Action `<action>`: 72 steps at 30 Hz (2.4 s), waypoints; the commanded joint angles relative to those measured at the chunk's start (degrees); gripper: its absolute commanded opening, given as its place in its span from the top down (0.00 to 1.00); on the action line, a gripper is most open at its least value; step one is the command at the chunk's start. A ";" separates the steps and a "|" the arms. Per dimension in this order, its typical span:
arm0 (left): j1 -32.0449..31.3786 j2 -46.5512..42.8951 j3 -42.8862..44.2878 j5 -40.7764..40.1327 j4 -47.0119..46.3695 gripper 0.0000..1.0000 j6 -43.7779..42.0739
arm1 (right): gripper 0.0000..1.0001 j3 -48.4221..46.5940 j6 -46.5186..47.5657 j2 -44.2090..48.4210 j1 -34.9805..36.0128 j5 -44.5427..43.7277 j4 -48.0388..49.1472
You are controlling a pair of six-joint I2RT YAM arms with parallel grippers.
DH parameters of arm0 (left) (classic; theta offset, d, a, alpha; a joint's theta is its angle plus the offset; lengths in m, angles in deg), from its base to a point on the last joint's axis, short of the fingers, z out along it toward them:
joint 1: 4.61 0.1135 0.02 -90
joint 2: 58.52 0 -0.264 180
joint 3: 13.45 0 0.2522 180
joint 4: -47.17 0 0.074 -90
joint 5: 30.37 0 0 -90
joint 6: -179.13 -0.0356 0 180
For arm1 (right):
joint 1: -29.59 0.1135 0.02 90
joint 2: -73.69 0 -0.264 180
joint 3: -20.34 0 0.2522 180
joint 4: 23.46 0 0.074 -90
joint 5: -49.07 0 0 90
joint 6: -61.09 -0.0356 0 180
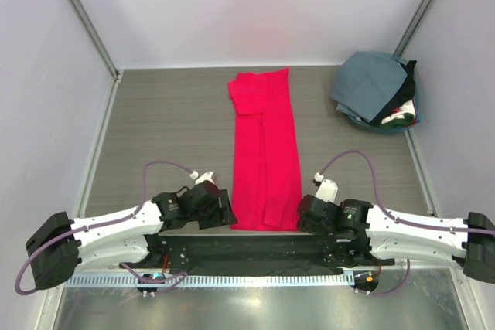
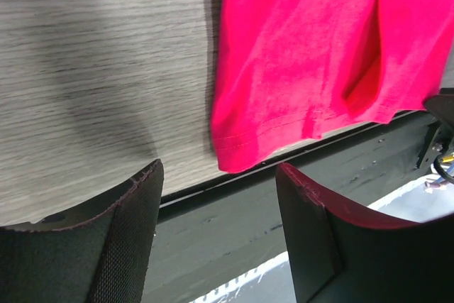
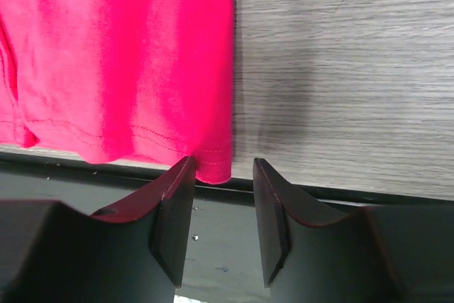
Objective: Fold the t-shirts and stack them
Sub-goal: Fold the tshirt
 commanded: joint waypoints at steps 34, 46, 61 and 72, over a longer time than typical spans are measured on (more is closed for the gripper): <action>-4.32 9.82 7.01 -2.11 -3.46 1.00 1.95 | 0.99 -5.65 7.80 -3.30 -3.60 -1.81 3.90; 12.63 14.81 21.33 1.67 0.94 1.00 -12.90 | 0.99 -22.78 31.68 -13.06 -25.13 -3.41 2.14; 28.90 42.07 46.28 5.20 -4.24 1.00 -22.31 | 0.99 -52.42 46.22 -47.15 -45.97 6.96 8.38; 31.28 52.53 57.37 4.92 -3.81 1.00 -21.18 | 0.99 -68.07 47.01 -62.63 -48.87 12.95 8.47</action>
